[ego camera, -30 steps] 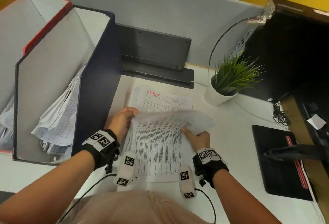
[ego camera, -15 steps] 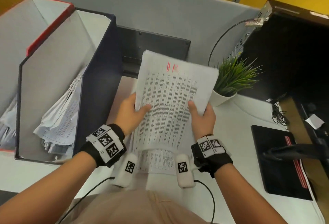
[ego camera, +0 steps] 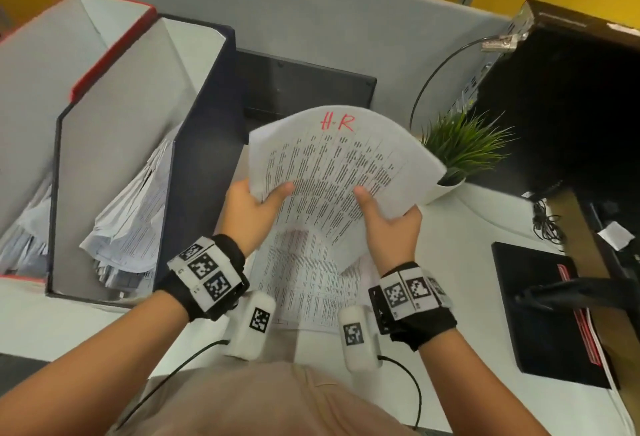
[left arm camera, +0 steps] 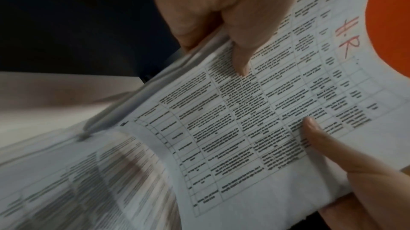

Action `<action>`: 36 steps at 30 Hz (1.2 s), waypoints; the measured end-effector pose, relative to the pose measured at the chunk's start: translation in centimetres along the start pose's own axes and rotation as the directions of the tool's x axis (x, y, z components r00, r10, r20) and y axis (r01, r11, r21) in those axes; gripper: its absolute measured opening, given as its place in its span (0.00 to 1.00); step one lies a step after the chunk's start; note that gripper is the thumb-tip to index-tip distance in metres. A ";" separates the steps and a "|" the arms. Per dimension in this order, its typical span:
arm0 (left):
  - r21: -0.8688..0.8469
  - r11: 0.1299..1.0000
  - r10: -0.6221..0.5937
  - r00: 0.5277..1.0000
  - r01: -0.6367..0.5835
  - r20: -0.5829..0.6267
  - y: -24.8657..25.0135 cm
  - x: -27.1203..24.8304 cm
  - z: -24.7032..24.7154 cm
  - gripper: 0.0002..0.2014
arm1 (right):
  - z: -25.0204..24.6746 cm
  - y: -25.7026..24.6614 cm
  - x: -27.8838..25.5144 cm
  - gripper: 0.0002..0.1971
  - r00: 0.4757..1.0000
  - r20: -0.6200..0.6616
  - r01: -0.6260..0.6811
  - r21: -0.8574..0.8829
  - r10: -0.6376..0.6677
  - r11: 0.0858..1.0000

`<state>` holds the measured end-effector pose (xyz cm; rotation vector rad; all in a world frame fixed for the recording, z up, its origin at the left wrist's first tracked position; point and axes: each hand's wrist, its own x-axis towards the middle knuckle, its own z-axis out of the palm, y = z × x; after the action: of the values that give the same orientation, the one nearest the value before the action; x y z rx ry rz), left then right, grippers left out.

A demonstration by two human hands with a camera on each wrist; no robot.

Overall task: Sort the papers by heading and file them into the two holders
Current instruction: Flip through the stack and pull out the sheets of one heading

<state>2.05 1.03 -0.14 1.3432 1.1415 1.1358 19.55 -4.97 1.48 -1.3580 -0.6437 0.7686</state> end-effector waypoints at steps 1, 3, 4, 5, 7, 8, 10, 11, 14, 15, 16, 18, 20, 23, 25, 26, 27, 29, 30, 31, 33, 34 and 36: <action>0.014 1.000 0.001 1.000 -0.001 0.005 0.1 0.3 -0.1 0.08 | 0.0 -0.2 0.2 0.20 1.000 -0.006 0.012 0.000 -0.012 1.000; 0.025 1.000 -0.013 1.000 0.013 0.010 -0.4 0.4 -0.1 0.09 | -0.1 -0.1 0.2 0.23 1.000 0.012 -0.006 -0.027 0.006 1.000; 0.013 0.999 -0.031 0.999 0.031 0.007 -0.9 0.3 0.1 0.10 | 0.0 0.2 -0.1 0.22 0.999 0.033 -0.034 -0.054 0.036 0.998; -0.007 0.999 -0.051 0.999 0.051 0.000 -1.4 0.0 0.3 0.12 | 0.1 0.6 -0.4 0.21 0.996 0.051 -0.065 -0.081 0.070 0.995; -0.012 0.998 -0.059 0.998 0.058 -0.024 -2.3 -0.6 0.4 0.15 | 0.2 1.6 -0.9 0.20 0.991 0.063 -0.112 -0.121 0.120 0.986; 0.004 0.998 -0.056 0.998 0.056 -0.031 -2.5 -0.8 0.4 0.17 | 0.3 1.9 -1.0 0.19 0.989 0.062 -0.126 -0.127 0.135 0.984; 0.027 0.997 -0.069 0.997 0.070 -0.044 -2.5 -1.0 0.2 0.16 | 0.3 2.1 -0.7 0.14 0.988 0.054 -0.135 -0.110 0.142 0.985; 0.036 0.996 -0.074 0.996 0.076 -0.047 -2.3 -0.9 0.0 0.15 | 0.4 1.9 -0.4 0.13 0.990 0.052 -0.127 -0.092 0.132 0.988; 0.067 0.997 -0.044 0.998 0.047 -0.052 -0.3 -0.8 -0.2 0.10 | 0.4 1.0 0.7 0.15 0.996 0.067 -0.054 -0.091 0.061 0.994; 0.068 0.997 -0.025 0.998 0.029 -0.060 0.8 -0.8 -0.4 0.08 | 0.6 0.5 1.0 0.16 0.997 0.076 -0.024 -0.095 0.032 0.995; 0.070 0.998 -0.002 0.997 0.007 -0.072 2.1 -0.7 -0.7 0.07 | 0.7 -0.1 1.2 0.17 0.996 0.087 0.004 -0.089 0.004 0.996; 0.103 0.993 0.059 0.994 -0.049 -0.091 4.8 -0.5 -2.0 0.07 | 0.9 -0.8 1.5 0.18 0.988 0.144 0.059 -0.071 -0.048 0.996; 0.158 0.982 0.116 0.988 -0.099 -0.102 7.6 -0.3 -4.0 0.09 | 0.8 -0.9 1.5 0.19 0.968 0.242 0.085 -0.062 -0.067 0.995; 0.197 0.970 0.173 0.977 -0.146 -0.127 11.3 -0.1 -8.4 0.10 | -0.1 0.3 1.1 0.20 0.941 0.339 0.071 -0.156 -0.014 0.985; 0.235 0.960 0.187 0.972 -0.151 -0.140 13.1 0.0 -11.8 0.10 | -0.9 1.8 0.8 0.21 0.936 0.351 0.058 -0.247 0.034 0.967; 0.272 0.952 0.188 0.970 -0.140 -0.156 13.7 0.2 -13.6 0.11 | -1.3 2.6 0.7 0.21 0.939 0.340 0.041 -0.274 0.057 0.961; 0.315 0.941 0.183 0.967 -0.120 -0.180 14.2 0.3 -15.4 0.12 | -1.6 3.3 0.7 0.20 0.943 0.323 0.029 -0.307 0.075 0.951; 0.394 0.918 0.147 0.960 -0.042 -0.240 14.7 0.6 -19.1 0.12 | -2.3 5.1 0.7 0.20 0.952 0.290 0.027 -0.403 0.100 0.915; 0.418 0.908 0.119 0.956 0.004 -0.268 14.7 0.8 -20.8 0.12 | -2.8 6.0 0.8 0.20 0.955 0.275 0.026 -0.453 0.111 0.891; 0.437 0.898 0.091 0.952 0.048 -0.291 14.7 1.0 -22.5 0.11 | -3.3 6.9 0.9 0.20 0.957 0.261 0.023 -0.505 0.127 0.863; 0.481 0.867 0.044 0.941 0.131 -0.335 14.3 1.3 -25.4 0.09 | -4.2 8.4 1.1 0.22 0.958 0.236 0.025 -0.636 0.163 0.771; 0.500 0.849 0.024 0.934 0.170 -0.357 14.1 1.5 -26.6 0.08 | -4.6 9.0 1.1 0.23 0.957 0.229 0.036 -0.698 0.176 0.716; 0.530 0.812 -0.018 0.919 0.243 -0.394 13.6 1.9 -28.2 0.08 | -5.0 9.7 1.1 0.27 0.956 0.234 0.080 -0.792 0.179 0.605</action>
<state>-25.00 5.28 15.24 1.4893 1.9476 1.0030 23.13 -6.65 -8.81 -2.1144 -1.3026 0.7571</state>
